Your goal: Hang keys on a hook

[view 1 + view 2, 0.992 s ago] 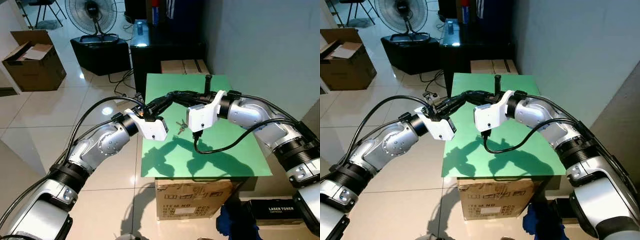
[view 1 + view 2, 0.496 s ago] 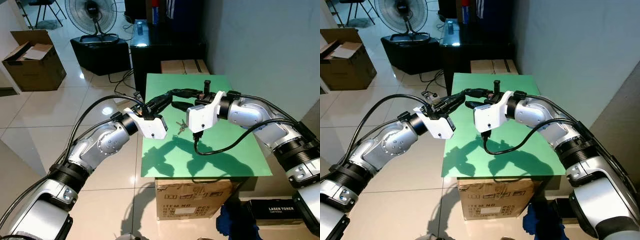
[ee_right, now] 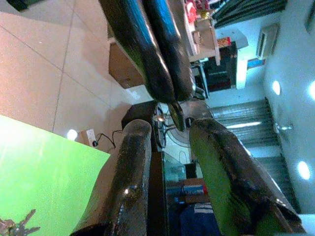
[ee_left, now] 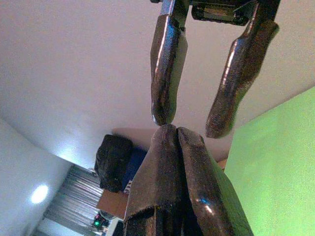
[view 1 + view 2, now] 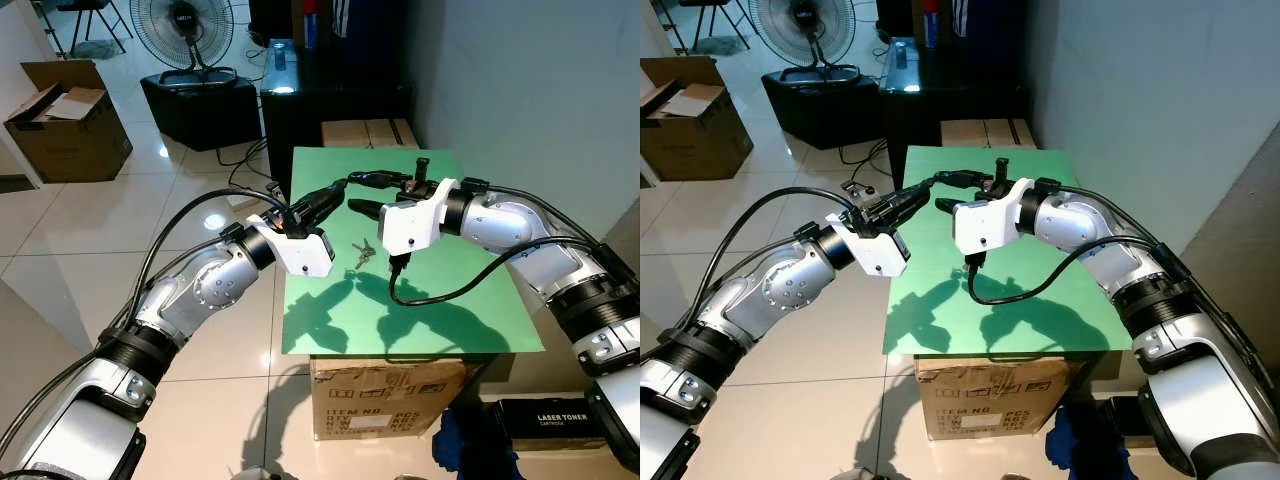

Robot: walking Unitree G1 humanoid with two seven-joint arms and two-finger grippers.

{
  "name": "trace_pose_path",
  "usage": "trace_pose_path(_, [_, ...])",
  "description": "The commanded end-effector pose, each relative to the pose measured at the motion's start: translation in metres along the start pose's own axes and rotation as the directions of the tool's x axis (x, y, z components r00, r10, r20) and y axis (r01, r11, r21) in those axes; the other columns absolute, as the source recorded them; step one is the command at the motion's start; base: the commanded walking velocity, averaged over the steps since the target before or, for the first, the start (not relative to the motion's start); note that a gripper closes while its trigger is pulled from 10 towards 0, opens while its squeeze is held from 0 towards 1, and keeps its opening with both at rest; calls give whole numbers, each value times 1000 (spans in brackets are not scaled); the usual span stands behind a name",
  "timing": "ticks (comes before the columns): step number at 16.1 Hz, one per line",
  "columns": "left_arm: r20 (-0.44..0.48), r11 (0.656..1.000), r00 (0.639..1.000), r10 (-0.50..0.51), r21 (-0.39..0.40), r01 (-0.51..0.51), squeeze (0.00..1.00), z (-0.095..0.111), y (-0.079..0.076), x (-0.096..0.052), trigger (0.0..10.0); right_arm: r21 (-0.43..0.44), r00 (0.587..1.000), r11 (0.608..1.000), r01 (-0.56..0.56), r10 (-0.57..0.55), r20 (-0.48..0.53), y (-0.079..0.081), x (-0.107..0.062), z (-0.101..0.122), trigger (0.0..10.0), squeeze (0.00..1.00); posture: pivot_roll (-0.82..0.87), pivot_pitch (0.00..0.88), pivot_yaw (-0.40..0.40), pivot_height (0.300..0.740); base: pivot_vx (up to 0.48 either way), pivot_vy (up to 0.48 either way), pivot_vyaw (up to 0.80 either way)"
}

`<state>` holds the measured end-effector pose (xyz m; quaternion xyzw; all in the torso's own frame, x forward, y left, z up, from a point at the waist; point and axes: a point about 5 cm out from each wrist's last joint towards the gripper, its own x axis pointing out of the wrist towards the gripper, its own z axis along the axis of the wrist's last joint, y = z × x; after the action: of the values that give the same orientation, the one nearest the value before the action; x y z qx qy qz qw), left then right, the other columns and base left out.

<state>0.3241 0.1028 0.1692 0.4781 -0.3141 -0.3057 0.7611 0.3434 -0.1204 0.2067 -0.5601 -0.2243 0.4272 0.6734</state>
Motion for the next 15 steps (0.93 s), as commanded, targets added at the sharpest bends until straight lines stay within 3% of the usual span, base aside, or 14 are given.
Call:
trace_pose_path(1, [26, 1000, 1000, 17, 12, -17, 0, 4, 9, 4, 0, 18, 999, 999, 40, -39, -10, -5, -4, -3, 10000, 0, -130, 0, 42, 740, 0, 0, 0])
trace_pose_path(2, [27, 1000, 1000, 17, 12, -17, 0, 4, 9, 4, 1529, 18, 999, 999, 41, -40, -12, -5, -5, -3, 10000, 0, -130, 0, 42, 740, 0, 0, 0])
trace_pose_path(3, [26, 1000, 999, 18, 14, -19, 0, 4, 9, 4, 4863, 20, 999, 999, 45, -45, -15, -5, -5, -3, 10000, 0, -130, 0, 42, 740, 0, 0, 0])
trace_pose_path(4, [25, 1000, 999, 22, 18, -23, 0, 4, 9, 4, 10000, 22, 999, 998, 51, -51, -15, -5, -5, -3, 10000, 0, -130, 0, 39, 740, 0, 0, 0])
trace_pose_path(8, [11, 1000, 1000, 25, 10, -25, 0, 3, 8, 2, 9843, 36, 995, 995, 93, -91, -41, -7, -12, -7, 10000, 0, -122, 0, 26, 740, 0, 0, 0])
trace_pose_path(9, [-23, 999, 999, 41, -30, -42, 0, -2, 8, 0, 9020, 77, 983, 983, 164, -157, -95, -11, -24, -16, 10000, 0, -120, 0, 24, 740, 0, 0, 0])
trace_pose_path(10, [-29, 998, 998, 49, -38, -50, 0, -2, 8, -1, 3569, 89, 979, 979, 184, -174, -109, -12, -27, -18, 10000, 0, -119, 0, 17, 740, 0, 0, 0])
trace_pose_path(11, [-50, 995, 996, 72, -62, -75, 0, -5, 10, -3, 0, 144, 956, 952, 271, -249, -155, -13, -39, -24, 10000, 0, -117, 0, 13, 740, 0, 0, 0])
trace_pose_path(13, [-85, 986, 990, 116, -110, -125, 0, -9, 15, -4, 0, 238, 900, 875, 421, -369, -231, -10, -58, -29, 10000, 0, -120, 0, 16, 740, 0, 0, 0])
trace_pose_path(15, [-183, 942, 968, 173, -256, -217, 0, -20, 18, -10, 0, 400, 823, 720, 567, -476, -310, 6, -68, -24, 10000, 0, -131, 0, 36, 740, 0, 0, 0])
